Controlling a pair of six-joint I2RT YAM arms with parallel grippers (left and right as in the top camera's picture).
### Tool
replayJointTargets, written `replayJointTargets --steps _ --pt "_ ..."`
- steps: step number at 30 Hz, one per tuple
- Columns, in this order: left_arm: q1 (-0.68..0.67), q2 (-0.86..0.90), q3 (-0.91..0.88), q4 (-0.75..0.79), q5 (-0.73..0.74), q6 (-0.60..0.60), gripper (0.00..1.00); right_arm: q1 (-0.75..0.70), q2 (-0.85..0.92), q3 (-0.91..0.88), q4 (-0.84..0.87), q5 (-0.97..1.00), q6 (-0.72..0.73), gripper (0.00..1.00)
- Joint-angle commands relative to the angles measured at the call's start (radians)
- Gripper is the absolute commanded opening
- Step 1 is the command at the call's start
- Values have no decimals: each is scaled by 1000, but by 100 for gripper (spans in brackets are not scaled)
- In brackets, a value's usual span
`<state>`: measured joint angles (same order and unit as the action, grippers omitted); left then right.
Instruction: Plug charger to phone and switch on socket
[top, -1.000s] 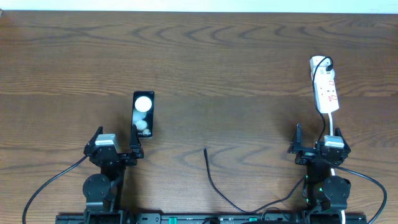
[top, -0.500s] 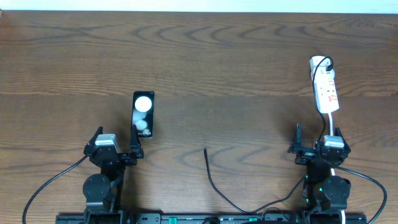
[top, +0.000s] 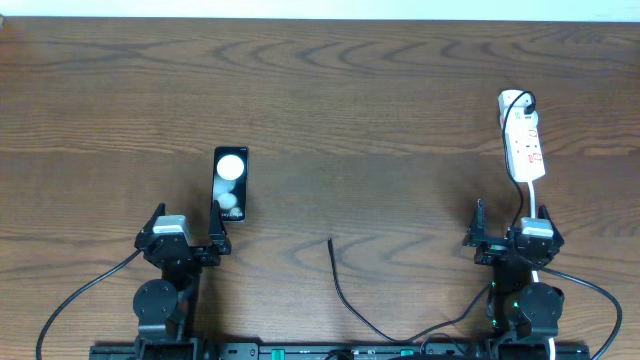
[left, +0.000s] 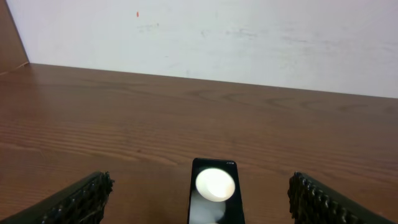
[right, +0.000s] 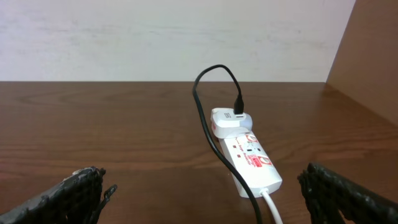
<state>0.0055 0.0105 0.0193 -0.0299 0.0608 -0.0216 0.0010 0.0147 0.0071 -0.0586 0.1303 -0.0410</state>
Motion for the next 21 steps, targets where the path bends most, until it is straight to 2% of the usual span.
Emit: replayJointTargets --steps 1,21 --pt "5 2 -15 -37 -2 14 92 -7 -3 -2 -4 -2 -13 99" --pt "5 2 7 -37 -3 -9 92 -7 -3 -2 -4 -2 -13 99"
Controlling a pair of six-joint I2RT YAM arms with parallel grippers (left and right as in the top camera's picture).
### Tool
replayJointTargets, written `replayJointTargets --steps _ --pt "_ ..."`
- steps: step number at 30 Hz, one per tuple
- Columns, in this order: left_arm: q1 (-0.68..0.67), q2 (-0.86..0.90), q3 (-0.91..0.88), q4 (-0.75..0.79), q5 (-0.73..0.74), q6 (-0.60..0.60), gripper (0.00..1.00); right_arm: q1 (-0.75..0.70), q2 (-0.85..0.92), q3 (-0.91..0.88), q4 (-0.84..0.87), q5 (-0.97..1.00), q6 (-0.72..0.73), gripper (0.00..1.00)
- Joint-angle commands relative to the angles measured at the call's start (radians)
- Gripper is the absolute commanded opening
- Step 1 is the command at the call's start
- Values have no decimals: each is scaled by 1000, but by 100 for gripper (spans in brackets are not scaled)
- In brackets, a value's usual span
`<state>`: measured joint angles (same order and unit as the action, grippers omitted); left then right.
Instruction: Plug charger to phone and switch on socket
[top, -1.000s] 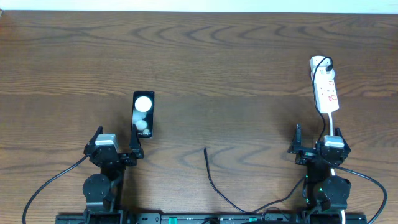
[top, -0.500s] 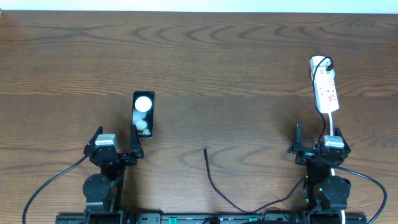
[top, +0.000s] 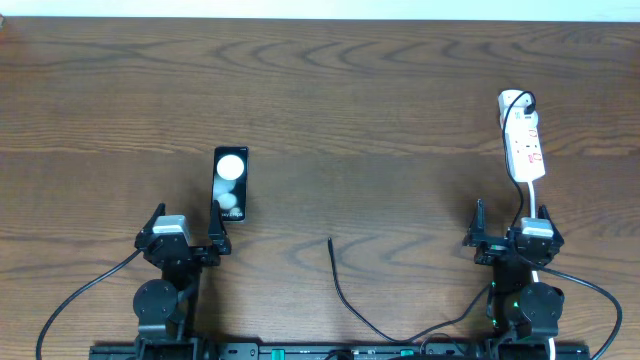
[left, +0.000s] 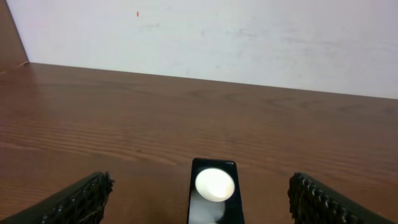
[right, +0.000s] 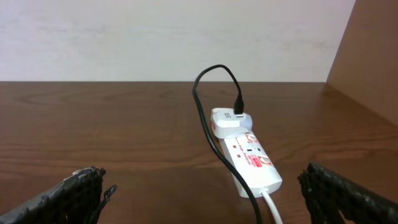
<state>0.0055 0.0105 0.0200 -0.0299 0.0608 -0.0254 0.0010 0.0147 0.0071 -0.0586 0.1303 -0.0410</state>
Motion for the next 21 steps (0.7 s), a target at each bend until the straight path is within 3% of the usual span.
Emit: replayJointTargets --steps 1,10,15,21 --pt "5 2 17 -37 -3 -5 92 -7 -3 -2 -4 -2 -13 99" --pt "5 109 222 -38 -4 0 92 -7 -3 -2 -4 -2 -13 99" --pt "5 329 438 -94 -29 26 92 -7 -3 -2 -4 -2 -13 99" --pt "5 729 830 -357 -28 33 92 -7 -3 -2 -4 -2 -13 99"
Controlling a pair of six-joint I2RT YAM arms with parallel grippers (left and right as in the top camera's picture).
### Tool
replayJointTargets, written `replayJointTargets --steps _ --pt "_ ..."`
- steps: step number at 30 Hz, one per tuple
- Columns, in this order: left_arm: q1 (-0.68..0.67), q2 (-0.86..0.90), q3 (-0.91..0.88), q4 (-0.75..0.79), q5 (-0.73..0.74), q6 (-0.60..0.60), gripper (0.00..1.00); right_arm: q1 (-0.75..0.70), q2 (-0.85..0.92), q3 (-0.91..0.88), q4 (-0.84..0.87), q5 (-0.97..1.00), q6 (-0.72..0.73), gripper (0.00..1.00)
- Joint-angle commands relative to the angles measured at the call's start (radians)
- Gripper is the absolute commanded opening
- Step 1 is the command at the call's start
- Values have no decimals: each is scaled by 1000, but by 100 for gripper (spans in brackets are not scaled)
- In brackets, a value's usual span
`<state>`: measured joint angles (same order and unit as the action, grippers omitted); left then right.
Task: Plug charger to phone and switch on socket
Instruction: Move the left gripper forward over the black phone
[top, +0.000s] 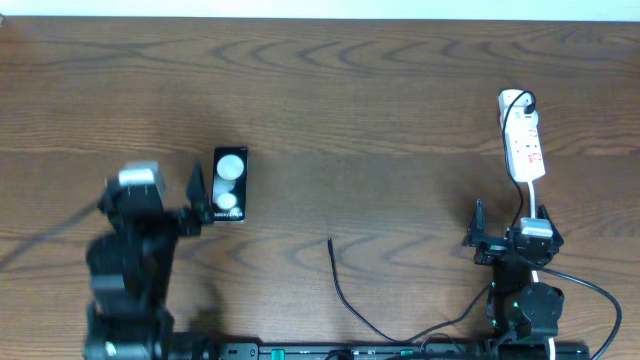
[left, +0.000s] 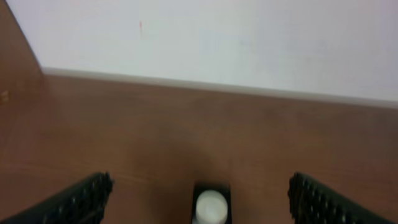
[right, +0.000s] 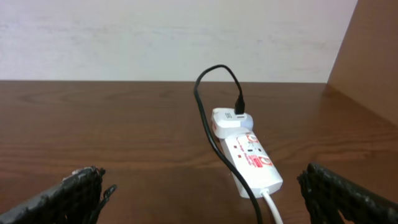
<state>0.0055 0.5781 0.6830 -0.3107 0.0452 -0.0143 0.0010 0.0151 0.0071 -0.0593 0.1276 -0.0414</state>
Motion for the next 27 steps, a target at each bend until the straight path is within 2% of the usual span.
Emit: replayJointTargets --steps 1,7,10,15,21,22,23,24,25,26,27 --pt "5 239 246 -140 -13 22 92 -7 -4 -2 -3 0 -12 99" --pt "5 678 681 -515 -13 52 92 -7 -4 -2 -3 0 -12 99" --pt "5 860 823 -645 -12 56 92 -7 -4 -2 -3 0 -12 99" --pt "5 1036 857 -670 -4 55 92 -7 -4 -2 -3 0 -12 99" --pt "5 1156 856 -703 52 55 92 -7 -4 -2 -3 0 -12 99" --pt "5 1164 856 -702 51 55 64 -7 -4 -2 -3 0 -12 99" --pt "5 1168 856 -702 51 56 46 -7 -4 -2 -3 0 -12 99" --pt "5 1170 856 -699 51 55 33 -7 -4 -2 -3 0 -12 99" --pt "5 1171 856 -697 51 55 31 -7 -4 -2 -3 0 -12 99" --pt "5 1171 856 -694 51 55 41 -7 -4 -2 -3 0 -12 99" --pt "4 1171 856 -694 51 55 74 -7 -4 -2 -3 0 -12 99"
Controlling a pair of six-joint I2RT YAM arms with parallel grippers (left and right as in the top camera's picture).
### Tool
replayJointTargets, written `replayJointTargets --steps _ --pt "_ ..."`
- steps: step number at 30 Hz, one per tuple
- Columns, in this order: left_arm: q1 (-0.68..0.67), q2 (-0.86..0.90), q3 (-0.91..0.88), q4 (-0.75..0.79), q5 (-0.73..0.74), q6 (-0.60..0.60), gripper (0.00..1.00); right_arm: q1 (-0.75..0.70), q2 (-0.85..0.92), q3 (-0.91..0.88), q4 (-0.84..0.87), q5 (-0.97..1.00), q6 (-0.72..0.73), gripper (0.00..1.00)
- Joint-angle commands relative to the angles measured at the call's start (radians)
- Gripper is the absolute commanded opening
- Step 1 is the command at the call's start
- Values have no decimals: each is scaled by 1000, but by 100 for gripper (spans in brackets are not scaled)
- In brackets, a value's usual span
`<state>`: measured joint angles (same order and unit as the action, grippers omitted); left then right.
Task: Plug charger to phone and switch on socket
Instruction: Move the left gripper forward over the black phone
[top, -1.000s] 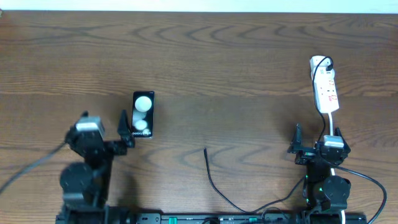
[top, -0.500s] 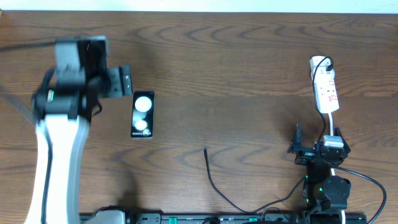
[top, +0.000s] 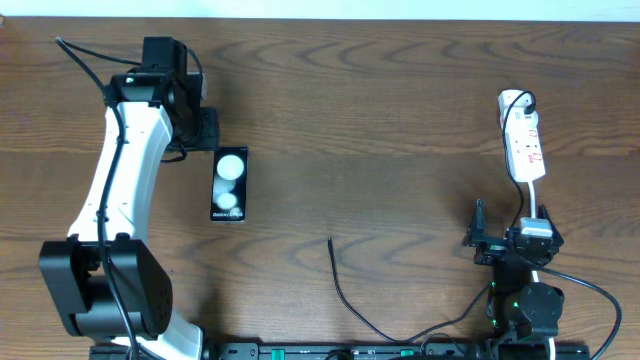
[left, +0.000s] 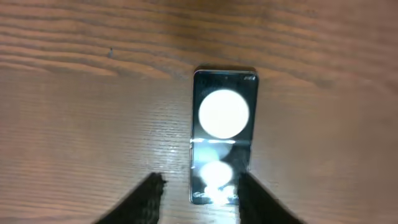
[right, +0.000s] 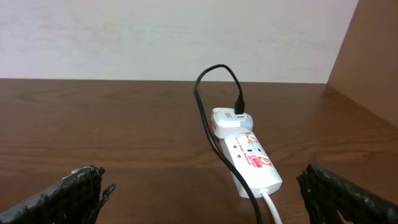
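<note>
A black phone lies flat on the wooden table, left of centre, lamps mirrored in its screen. My left gripper hangs above it at the end of the outstretched arm, pointing down. In the left wrist view the phone lies below the open, empty left gripper. The black charger cable ends loose on the table at its plug. A white power strip carries a white charger adapter. My right gripper rests open and empty, short of the strip.
The strip's white lead and the black cable run back past the right arm's base. A white wall closes the table's far side. A brown panel stands at the right.
My left arm has stretched from beside the phone's near-left to the far left of the table. Its gripper now points down over the phone, fingers closer together. The right arm is unchanged.
Both arms rested at the near edge, grippers open, the left one just behind the phone, at the two oldest moments. Then the left arm stood lifted at the phone's left. Now it hangs over the phone. Phone, cable, strip and right arm stayed put.
</note>
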<state>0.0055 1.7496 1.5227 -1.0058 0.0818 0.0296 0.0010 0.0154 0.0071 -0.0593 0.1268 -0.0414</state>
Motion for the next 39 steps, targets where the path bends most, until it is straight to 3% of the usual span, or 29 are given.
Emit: replayJointTargets --steps 1,2,20,32,39 --pt "5 -1 17 1 15 11 91 -7 -4 -2 -3 1 -12 99" --pt "5 -1 17 1 15 11 98 -7 -4 -2 -3 1 -12 99" --pt "-12 3 -63 1 48 -4 98 -7 -4 -2 -3 1 -12 99" --pt "-19 11 -220 113 89 -21 98 -7 -4 -2 -4 1 -12 99" --pt "-42 35 -240 140 -14 -99 99 -7 -4 -2 -3 1 -12 99"
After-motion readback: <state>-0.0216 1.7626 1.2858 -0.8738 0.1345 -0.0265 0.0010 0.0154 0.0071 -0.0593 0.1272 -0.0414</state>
